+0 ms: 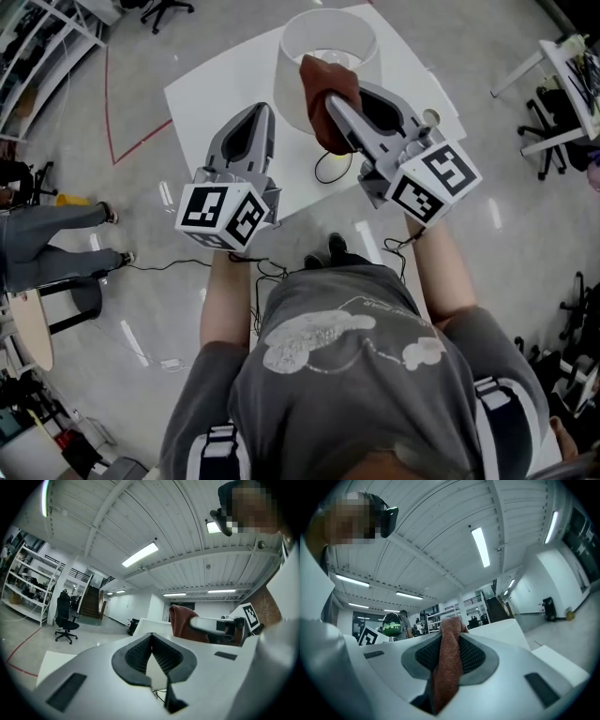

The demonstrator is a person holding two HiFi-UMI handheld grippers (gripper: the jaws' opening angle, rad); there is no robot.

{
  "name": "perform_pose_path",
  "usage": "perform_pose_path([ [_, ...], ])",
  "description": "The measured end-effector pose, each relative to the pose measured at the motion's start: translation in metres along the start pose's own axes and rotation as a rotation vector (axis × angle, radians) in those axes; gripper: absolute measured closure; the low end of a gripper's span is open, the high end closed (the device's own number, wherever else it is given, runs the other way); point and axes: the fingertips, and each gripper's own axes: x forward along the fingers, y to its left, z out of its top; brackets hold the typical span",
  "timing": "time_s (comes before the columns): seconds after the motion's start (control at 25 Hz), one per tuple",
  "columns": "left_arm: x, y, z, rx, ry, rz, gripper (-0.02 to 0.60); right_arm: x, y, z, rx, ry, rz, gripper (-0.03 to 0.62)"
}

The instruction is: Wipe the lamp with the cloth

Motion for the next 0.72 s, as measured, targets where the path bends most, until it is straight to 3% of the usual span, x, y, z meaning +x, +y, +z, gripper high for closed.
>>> perform_pose_path([
  [0.36, -0.014, 0.033, -0.024, -0.029, 0.044, -0.035, 0.574, 0.022, 0.022, -0.049, 0.014, 0.070, -0.029, 0.508],
  [0.72, -0.025, 0.068, -0.047, -0.065, 0.124, -0.180, 0.574, 0.031, 0.024, -0.109, 0.053, 0.124, -0.255, 0.508],
])
